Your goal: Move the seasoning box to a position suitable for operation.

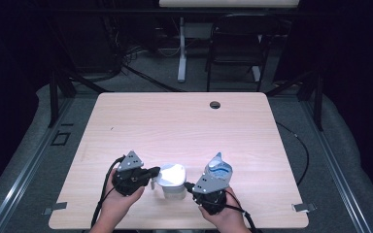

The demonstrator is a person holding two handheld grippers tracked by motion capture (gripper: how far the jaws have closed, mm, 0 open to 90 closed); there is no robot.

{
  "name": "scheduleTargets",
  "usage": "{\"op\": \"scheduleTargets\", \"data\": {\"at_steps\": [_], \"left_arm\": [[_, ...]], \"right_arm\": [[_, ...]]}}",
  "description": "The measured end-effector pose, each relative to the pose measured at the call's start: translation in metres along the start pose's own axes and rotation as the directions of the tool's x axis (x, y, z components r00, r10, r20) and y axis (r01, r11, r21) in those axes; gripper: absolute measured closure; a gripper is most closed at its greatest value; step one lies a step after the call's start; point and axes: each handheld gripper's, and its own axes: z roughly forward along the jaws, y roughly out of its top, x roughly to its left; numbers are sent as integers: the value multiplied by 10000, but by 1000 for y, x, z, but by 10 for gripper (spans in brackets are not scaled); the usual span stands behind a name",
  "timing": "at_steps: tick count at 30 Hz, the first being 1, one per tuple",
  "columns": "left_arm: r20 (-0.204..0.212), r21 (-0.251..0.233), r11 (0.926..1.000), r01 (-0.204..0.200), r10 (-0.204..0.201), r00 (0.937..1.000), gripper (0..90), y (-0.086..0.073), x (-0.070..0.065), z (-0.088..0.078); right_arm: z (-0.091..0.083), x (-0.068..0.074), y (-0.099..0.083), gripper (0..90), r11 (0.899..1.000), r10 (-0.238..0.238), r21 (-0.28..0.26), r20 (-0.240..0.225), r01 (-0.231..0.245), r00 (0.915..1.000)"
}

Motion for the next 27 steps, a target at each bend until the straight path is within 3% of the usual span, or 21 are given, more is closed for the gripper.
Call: {"op": "scheduleTargets", "data": {"at_steps": [15,27], "left_arm": [[82,18,10000,51,-51,10000,900,0,0,-1],[-83,65,9999,119,-118,9999,833,-3,4,-5]], "right_arm": [[2,-4,3,900,9998,108,175,-134,-106,9999],[1,-5,10,900,9994,157,312,-148,-153,9998]]}}
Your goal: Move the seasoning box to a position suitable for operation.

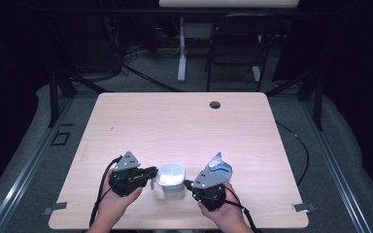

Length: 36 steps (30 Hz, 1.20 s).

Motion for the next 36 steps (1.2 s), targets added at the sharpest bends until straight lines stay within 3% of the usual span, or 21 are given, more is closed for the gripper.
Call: {"op": "scheduleTargets", "data": {"at_steps": [16,36], "left_arm": [[308,-409,9989,225,-213,9993,714,1,1,-14],[2,-736,9960,513,-514,9987,659,-4,12,-28]], "right_arm": [[-4,-2,8,900,9998,87,178,-36,-87,10000],[-6,-2,24,900,9997,138,176,1,-138,9999]]}}
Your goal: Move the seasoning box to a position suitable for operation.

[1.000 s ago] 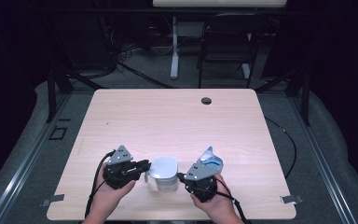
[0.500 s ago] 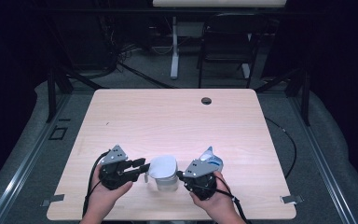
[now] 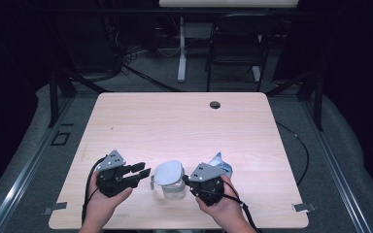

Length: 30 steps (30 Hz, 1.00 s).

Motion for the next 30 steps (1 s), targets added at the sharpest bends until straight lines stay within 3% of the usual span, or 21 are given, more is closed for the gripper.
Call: {"op": "scheduleTargets", "data": {"at_steps": [30], "left_arm": [[-151,-178,9998,110,-112,9998,654,-3,6,-10]], "right_arm": [[4,6,23,900,9994,-288,196,97,286,9995]]}}
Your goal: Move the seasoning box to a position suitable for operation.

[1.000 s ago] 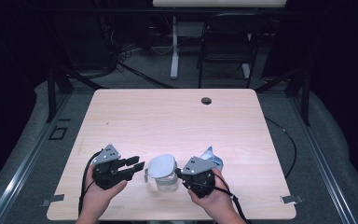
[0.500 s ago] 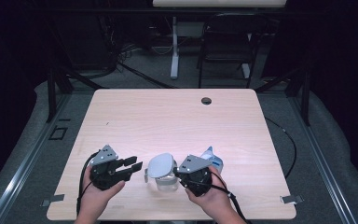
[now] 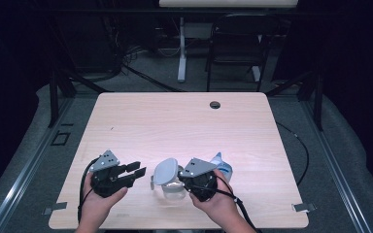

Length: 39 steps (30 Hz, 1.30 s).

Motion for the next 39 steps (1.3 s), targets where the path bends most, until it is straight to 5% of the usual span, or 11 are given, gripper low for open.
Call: {"op": "scheduleTargets", "data": {"at_steps": [39], "left_arm": [[-230,-17,9997,240,-240,9994,654,-4,8,-2]], "right_arm": [[6,11,24,900,9981,-424,-465,-282,410,9987]]}}
